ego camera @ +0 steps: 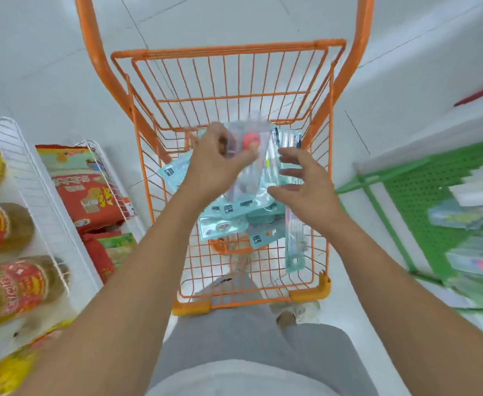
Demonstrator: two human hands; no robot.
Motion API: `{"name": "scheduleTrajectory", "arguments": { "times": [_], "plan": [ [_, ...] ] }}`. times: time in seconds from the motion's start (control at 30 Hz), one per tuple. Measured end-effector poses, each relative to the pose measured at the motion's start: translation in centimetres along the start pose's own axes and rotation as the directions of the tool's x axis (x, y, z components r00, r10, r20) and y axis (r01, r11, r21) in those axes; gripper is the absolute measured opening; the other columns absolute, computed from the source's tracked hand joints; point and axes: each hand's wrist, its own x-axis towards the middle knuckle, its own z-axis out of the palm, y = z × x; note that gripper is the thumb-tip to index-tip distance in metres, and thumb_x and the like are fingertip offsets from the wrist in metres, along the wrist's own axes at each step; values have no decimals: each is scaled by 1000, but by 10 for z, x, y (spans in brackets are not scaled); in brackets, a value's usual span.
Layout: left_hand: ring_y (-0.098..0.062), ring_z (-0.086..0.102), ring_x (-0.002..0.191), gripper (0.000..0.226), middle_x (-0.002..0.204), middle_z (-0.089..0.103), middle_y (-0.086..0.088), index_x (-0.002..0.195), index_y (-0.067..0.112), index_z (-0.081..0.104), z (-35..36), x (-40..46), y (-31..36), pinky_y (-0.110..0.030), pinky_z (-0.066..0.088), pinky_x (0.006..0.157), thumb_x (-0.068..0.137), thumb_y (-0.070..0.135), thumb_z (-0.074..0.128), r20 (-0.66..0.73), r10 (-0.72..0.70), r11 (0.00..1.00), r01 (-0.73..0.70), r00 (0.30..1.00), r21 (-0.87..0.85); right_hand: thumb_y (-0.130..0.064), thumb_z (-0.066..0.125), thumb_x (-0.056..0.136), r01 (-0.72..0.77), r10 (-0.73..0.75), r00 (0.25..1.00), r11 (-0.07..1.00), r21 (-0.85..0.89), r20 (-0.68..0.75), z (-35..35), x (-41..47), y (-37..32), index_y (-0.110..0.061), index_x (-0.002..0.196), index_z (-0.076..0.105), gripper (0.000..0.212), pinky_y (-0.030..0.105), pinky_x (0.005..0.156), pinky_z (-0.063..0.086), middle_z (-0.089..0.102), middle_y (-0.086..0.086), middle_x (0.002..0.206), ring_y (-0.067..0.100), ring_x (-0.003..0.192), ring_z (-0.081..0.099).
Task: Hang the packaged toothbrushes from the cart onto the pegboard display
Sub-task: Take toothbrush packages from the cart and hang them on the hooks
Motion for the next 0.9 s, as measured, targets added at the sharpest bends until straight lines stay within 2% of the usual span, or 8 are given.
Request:
{"name": "scheduleTrajectory", "arguments": {
  "times": [0.13, 0.3, 0.43, 0.5, 0.57, 0.73, 0.83, 0.9],
  "plan": [
    [-31, 68, 85, 41, 97, 66, -23, 104, 2, 52, 43, -51, 46, -49, 57, 72, 86, 31, 76, 370, -105, 967, 182, 923, -180, 3, 69, 81, -56, 31, 998, 869, 491, 58, -56, -42, -37, -21, 128, 61, 53, 33, 84, 57, 71, -3, 114, 16, 101, 69],
    [-26, 70, 80, 41, 95, 71, -11, 120, 2, 59, 102, -97, 101, -37, 58, 71, 91, 28, 72, 577, -118, 940, 278, 808, -197, -1, 71, 89, -24, 190, 952, 830, 557, -242, -122, -116, -42, -10, 115, 67, 28, 29, 73, 58, 71, 16, 106, 18, 82, 70],
    [-4, 67, 84, 60, 112, 66, 6, 132, 26, 51, 152, -133, 135, -21, 53, 66, 81, 33, 82, 603, 42, 991, -109, 796, 75, -4, 75, 86, 19, 364, 815, 762, 648, -451, -168, -171, -26, -4, 119, 64, 35, 30, 66, 58, 66, 18, 102, 23, 79, 67],
    [12, 61, 88, 77, 106, 57, 24, 131, 37, 43, 181, -167, 155, -11, 45, 68, 70, 36, 90, 653, 187, 911, -379, 734, 165, -8, 79, 83, 74, 416, 732, 739, 670, -540, -191, -203, -18, -9, 114, 66, 34, 33, 64, 58, 69, 16, 102, 24, 76, 67],
    [11, 62, 83, 69, 95, 55, 28, 118, 43, 42, 211, -201, 171, -13, 45, 69, 69, 33, 89, 680, 294, 824, -539, 672, 176, -7, 81, 80, 117, 412, 686, 752, 649, -601, -210, -234, -13, -13, 104, 68, 28, 32, 62, 56, 70, 9, 88, 19, 68, 67],
    [-15, 63, 81, 49, 86, 62, 11, 108, 33, 43, 270, -266, 183, -31, 47, 67, 75, 39, 79, 638, 428, 682, -692, 640, 237, -22, 78, 85, 203, 358, 589, 803, 561, -725, -241, -298, 7, -19, 80, 75, 7, 31, 65, 53, 63, -4, 61, 12, 59, 59],
    [-14, 62, 82, 49, 87, 58, 14, 107, 38, 38, 293, -292, 178, -29, 43, 63, 77, 30, 75, 649, 495, 640, -748, 579, 179, -21, 78, 78, 223, 379, 557, 789, 573, -739, -258, -327, 25, -17, 74, 77, 6, 54, 74, 59, 72, 19, 78, 25, 69, 66],
    [-13, 61, 80, 53, 88, 55, 16, 117, 33, 37, 306, -304, 176, -28, 42, 59, 79, 29, 74, 639, 527, 631, -762, 560, 147, -19, 78, 76, 235, 383, 551, 781, 578, -742, -269, -342, 33, -14, 74, 77, 6, 56, 72, 58, 70, 26, 83, 27, 68, 64]
  ]
}}
